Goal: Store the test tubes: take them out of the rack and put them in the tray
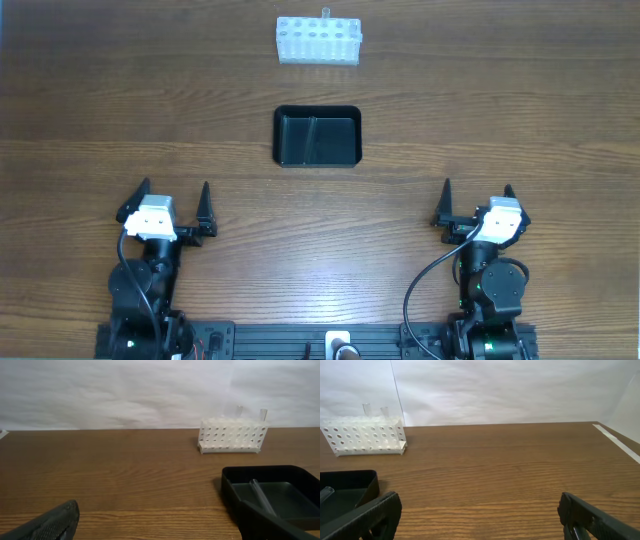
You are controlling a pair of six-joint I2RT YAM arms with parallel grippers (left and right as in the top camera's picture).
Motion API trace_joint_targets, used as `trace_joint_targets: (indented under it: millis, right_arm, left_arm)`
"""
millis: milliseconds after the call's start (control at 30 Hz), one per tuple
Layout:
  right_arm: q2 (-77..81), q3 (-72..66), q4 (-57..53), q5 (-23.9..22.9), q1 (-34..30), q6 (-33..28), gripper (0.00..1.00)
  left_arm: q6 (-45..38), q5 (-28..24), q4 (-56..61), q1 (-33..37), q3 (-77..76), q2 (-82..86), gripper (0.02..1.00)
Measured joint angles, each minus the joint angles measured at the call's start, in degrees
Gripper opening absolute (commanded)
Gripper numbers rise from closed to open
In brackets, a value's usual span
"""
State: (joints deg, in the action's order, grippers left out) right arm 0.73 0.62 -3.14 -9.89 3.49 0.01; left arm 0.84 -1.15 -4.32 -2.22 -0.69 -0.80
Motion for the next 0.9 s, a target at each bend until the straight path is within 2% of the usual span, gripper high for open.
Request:
trace_joint_targets:
  millis: [400,633,900]
  right_arm:
    - [0.0,0.0,0.0,0.4,0.0,0.0,0.993]
    - [0.0,0.0,0.6,-1.0,0.0,1.2,0.993]
    - [10.8,1.1,11.8,-1.6,0.0,4.2,0.993]
  left_arm:
    - [0.0,0.0,0.0,0.0,0.0,0.0,1.000]
    - [0.0,0.0,0.0,0.0,0.0,0.0,1.000]
    - [0.0,0.0,0.0,0.0,0.0,0.0,1.000]
